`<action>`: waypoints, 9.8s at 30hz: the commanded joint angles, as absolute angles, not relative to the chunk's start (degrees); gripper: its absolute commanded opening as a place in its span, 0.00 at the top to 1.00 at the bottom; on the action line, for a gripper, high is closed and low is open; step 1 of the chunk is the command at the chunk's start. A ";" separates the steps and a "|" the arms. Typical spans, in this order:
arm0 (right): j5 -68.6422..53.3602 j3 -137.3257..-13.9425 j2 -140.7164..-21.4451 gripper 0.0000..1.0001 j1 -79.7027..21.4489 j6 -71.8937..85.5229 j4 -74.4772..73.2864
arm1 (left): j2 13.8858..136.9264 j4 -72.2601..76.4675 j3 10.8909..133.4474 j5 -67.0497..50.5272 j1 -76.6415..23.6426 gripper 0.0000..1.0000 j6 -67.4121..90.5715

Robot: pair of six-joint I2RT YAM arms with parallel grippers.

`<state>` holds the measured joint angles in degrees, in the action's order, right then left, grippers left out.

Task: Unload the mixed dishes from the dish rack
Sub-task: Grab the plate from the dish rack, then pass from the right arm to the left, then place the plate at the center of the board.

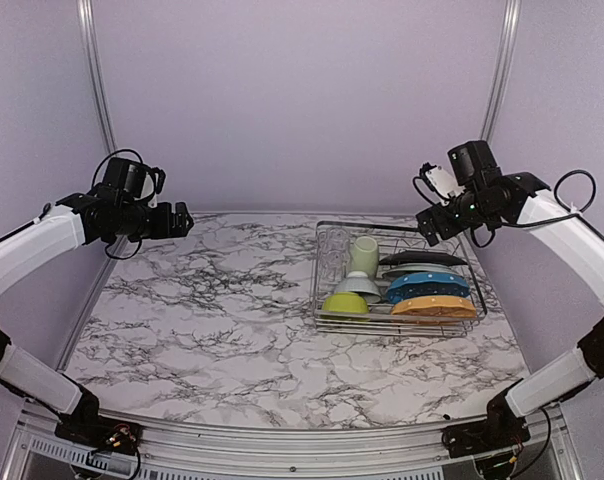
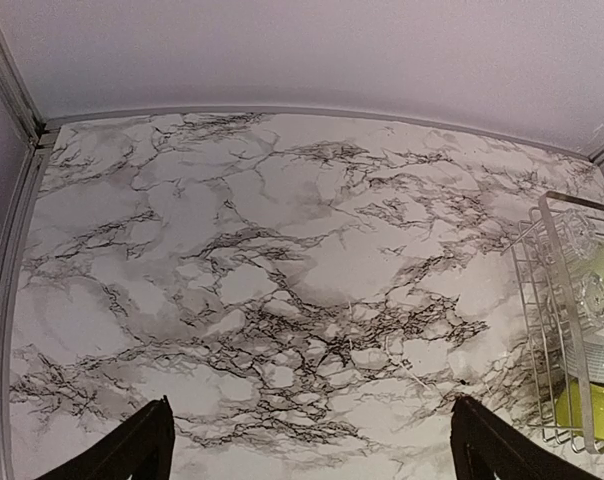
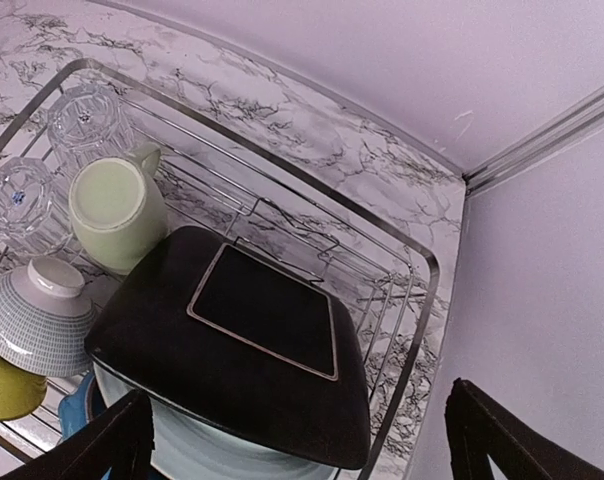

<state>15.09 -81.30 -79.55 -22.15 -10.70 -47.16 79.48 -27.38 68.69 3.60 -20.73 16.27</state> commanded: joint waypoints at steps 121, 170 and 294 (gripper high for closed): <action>44.49 -67.22 -82.96 0.96 -33.47 -57.39 -30.94 | 81.65 -19.78 70.07 2.67 -20.87 0.01 12.75; 50.14 -83.30 -77.06 1.00 -38.76 -58.02 -29.95 | 80.88 -14.81 70.32 1.49 -20.83 0.01 15.57; -16.50 -100.36 -88.11 0.02 -27.69 2.09 -38.89 | 112.02 -38.91 80.17 -42.82 -7.48 1.00 6.76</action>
